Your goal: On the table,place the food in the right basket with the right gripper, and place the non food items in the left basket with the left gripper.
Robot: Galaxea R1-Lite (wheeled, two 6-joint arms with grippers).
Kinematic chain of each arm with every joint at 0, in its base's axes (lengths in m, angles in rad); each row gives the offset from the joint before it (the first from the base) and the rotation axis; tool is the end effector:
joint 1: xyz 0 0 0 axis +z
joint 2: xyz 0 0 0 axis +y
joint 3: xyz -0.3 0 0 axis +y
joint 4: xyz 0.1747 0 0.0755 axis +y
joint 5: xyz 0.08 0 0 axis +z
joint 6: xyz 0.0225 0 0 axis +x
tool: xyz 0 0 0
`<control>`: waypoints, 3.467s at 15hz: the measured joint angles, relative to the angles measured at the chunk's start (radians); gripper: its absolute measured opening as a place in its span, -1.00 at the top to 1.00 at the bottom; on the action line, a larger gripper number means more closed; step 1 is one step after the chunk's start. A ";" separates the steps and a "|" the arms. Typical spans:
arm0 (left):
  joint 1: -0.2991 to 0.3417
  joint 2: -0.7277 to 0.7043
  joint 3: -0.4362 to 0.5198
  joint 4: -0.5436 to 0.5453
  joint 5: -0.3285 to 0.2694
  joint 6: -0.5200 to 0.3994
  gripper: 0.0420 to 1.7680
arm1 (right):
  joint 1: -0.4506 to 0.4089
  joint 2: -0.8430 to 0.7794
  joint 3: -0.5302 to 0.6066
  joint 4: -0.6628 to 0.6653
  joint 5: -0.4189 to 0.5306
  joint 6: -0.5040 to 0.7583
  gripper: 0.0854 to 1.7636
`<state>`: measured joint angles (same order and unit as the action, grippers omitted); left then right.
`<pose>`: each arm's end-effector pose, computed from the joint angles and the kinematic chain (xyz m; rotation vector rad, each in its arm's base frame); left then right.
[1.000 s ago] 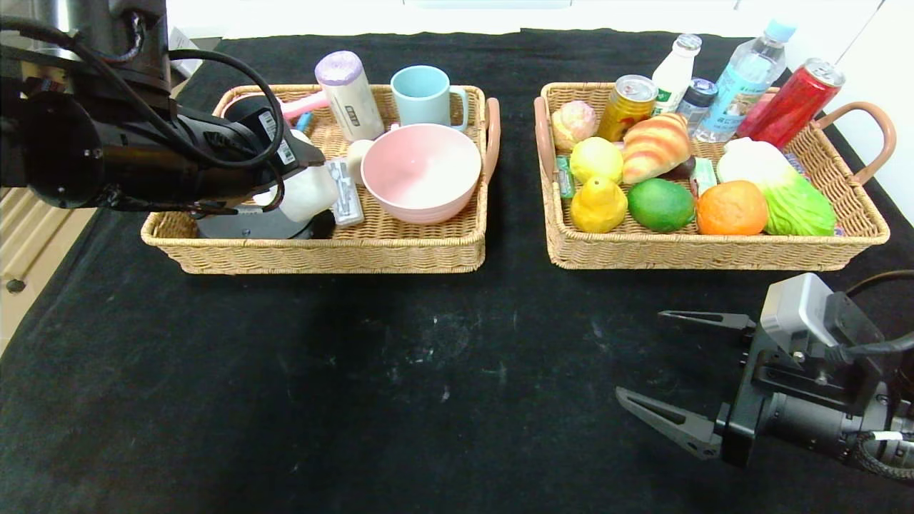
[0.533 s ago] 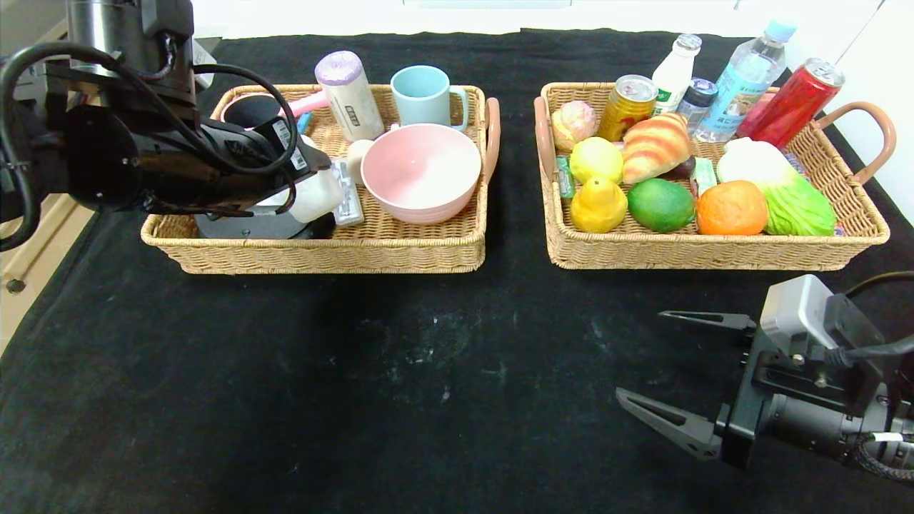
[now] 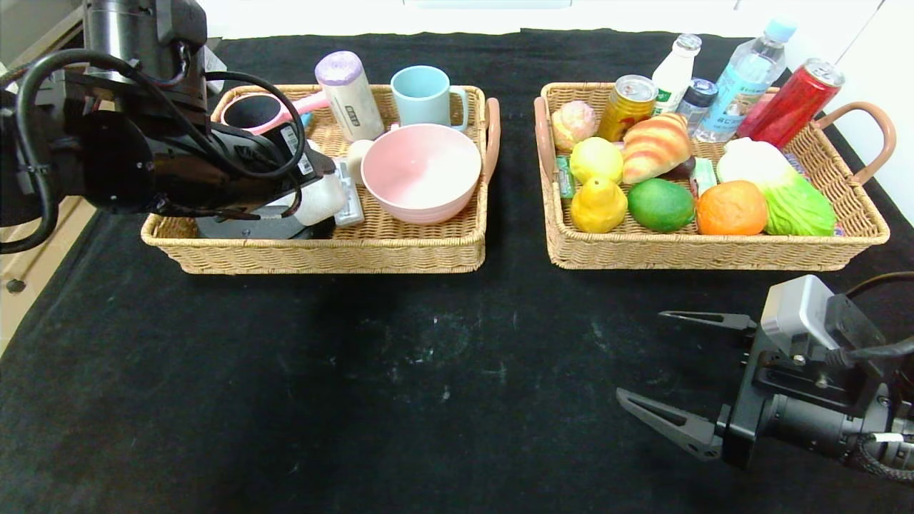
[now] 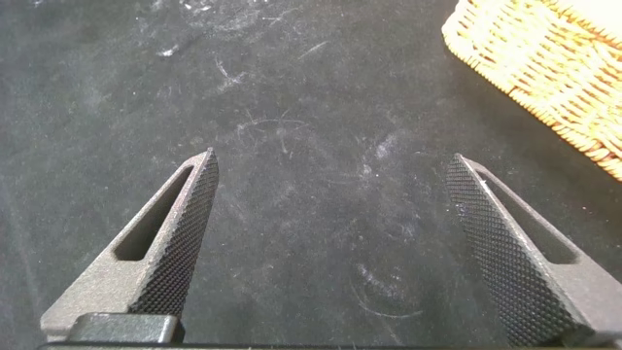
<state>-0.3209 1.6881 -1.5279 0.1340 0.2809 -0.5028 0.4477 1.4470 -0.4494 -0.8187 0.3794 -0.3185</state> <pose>0.3027 -0.0940 0.3151 -0.4122 0.2840 0.0317 0.1951 0.1029 0.1739 -0.3055 0.0511 0.8471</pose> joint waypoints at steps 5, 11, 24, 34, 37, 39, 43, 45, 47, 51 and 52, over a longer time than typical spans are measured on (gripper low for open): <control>-0.003 0.009 0.000 0.000 0.000 -0.006 -0.34 | 0.000 -0.003 0.000 0.000 0.000 0.001 -0.94; -0.001 0.007 0.007 0.001 0.005 -0.006 -0.66 | -0.001 -0.005 -0.002 0.000 0.000 0.001 -0.94; -0.052 -0.299 0.338 0.003 0.003 0.044 -0.89 | -0.016 -0.029 -0.009 0.000 0.001 0.011 -0.94; -0.146 -0.857 0.726 0.018 -0.006 0.360 -0.92 | -0.096 -0.137 -0.061 0.180 -0.055 0.124 -0.94; -0.147 -0.962 0.787 0.020 -0.009 0.456 -0.93 | -0.085 -0.228 -0.064 0.336 -0.080 0.124 -0.94; -0.143 -1.029 0.819 0.029 -0.011 0.519 -0.93 | -0.081 -0.324 -0.074 0.502 -0.084 0.125 -0.94; -0.051 -1.167 0.846 0.097 -0.134 0.626 -0.93 | -0.082 -0.551 -0.157 0.857 -0.133 0.121 -0.94; 0.033 -1.228 0.848 0.105 -0.222 0.649 -0.93 | -0.126 -0.658 -0.175 0.941 -0.147 0.119 -0.94; 0.100 -1.276 0.852 0.109 -0.271 0.674 -0.93 | -0.186 -0.751 -0.181 0.999 -0.149 0.105 -0.94; 0.176 -1.352 0.847 0.198 -0.336 0.675 -0.94 | -0.308 -0.931 -0.169 1.126 -0.148 0.102 -0.94; 0.197 -1.370 0.847 0.203 -0.340 0.669 -0.94 | -0.339 -0.969 -0.150 1.132 -0.147 0.102 -0.94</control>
<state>-0.1240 0.3185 -0.6806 0.3370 -0.0591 0.1660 0.1091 0.4777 -0.5994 0.3132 0.2321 -0.2168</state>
